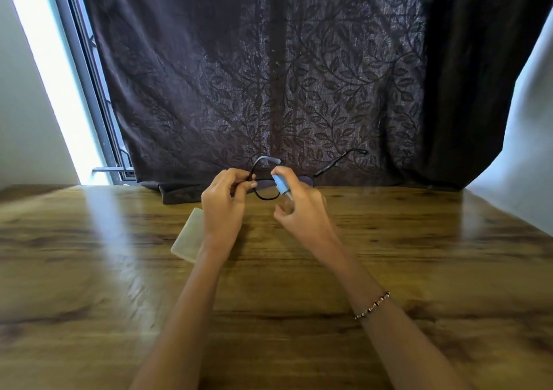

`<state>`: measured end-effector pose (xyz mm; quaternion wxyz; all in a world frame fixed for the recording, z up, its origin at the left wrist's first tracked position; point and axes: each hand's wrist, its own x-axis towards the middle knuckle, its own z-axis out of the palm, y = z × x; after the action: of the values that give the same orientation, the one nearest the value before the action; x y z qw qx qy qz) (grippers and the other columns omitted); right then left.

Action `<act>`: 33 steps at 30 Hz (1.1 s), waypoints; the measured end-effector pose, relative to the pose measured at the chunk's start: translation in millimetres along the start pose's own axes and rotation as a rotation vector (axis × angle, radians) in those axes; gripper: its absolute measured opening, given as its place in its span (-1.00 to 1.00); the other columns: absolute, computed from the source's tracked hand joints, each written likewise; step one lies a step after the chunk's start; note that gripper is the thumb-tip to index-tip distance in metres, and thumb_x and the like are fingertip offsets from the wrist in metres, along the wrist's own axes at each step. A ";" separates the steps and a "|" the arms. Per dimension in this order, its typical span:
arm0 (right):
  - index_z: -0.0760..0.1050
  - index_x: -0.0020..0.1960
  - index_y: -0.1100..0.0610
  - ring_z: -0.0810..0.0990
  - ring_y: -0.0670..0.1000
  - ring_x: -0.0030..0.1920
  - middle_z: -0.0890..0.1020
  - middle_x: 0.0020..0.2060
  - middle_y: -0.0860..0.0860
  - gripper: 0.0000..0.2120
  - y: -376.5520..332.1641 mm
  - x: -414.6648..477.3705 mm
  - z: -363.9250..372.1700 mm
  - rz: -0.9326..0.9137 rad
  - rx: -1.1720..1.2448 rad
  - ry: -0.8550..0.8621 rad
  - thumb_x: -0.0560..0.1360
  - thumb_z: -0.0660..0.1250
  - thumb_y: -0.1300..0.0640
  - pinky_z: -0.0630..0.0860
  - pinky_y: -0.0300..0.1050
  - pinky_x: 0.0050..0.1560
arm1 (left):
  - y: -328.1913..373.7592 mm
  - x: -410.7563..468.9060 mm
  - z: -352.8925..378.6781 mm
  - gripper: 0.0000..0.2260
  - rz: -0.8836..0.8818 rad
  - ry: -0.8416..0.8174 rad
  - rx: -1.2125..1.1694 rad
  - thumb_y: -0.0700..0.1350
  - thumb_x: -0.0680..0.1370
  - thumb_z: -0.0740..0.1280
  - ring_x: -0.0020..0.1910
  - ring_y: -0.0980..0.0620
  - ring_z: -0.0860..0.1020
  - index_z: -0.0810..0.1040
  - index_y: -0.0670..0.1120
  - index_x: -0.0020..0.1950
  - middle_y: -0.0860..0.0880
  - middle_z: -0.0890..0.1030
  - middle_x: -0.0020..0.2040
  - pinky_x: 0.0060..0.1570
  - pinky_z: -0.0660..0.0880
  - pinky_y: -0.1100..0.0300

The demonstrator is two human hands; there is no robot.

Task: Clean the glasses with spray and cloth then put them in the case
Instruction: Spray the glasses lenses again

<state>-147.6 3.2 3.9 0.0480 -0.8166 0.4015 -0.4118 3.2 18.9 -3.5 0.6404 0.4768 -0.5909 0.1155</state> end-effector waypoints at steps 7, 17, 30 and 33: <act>0.27 0.41 -0.07 0.48 -0.08 -0.32 0.51 -0.27 -0.03 -0.38 -0.2 0.0 -2.1 0.034 -0.050 0.069 0.44 0.35 0.30 0.29 -0.37 -0.37 | 0.4 -0.4 -0.9 -0.95 -0.002 0.004 -0.003 -0.31 0.48 0.39 -0.16 0.14 0.58 0.60 -0.22 -0.07 -0.01 0.60 -0.16 -0.11 0.49 0.41; 0.31 0.39 -0.08 0.48 -0.03 -0.31 0.51 -0.28 -0.01 -0.39 -2.1 -1.8 0.5 0.028 -0.034 0.110 0.42 0.35 0.30 0.36 -0.20 -0.30 | 0.5 -0.5 0.0 -0.94 -0.009 0.003 -0.012 -0.33 0.48 0.38 -0.14 0.06 0.61 0.59 -0.22 -0.08 -0.02 0.60 -0.15 -0.10 0.54 0.29; 0.28 0.43 -0.06 0.54 -0.01 -0.28 0.54 -0.25 0.01 -0.37 16.1 -1.6 -8.8 0.168 -0.134 0.175 0.45 0.34 0.33 0.54 -0.07 -0.24 | -1.1 0.9 -4.7 -0.93 -0.056 0.011 0.013 -0.36 0.50 0.36 -0.13 0.33 0.54 0.60 -0.25 -0.06 -0.05 0.61 -0.14 -0.10 0.43 0.50; 0.26 0.44 -0.07 0.56 0.02 -0.26 0.55 -0.19 0.02 -0.35 16.0 -1.5 -9.2 0.164 -0.147 0.185 0.44 0.35 0.31 0.58 -0.01 -0.21 | -2.3 1.4 -5.4 -0.93 -0.057 0.017 0.017 -0.37 0.50 0.36 -0.13 0.37 0.54 0.59 -0.25 -0.07 -0.05 0.61 -0.14 -0.09 0.43 0.51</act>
<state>-164.5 -4.2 2.4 -0.0156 -0.7408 0.4988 -0.4496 8.7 21.1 -2.6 0.6443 0.4978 -0.5708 0.1063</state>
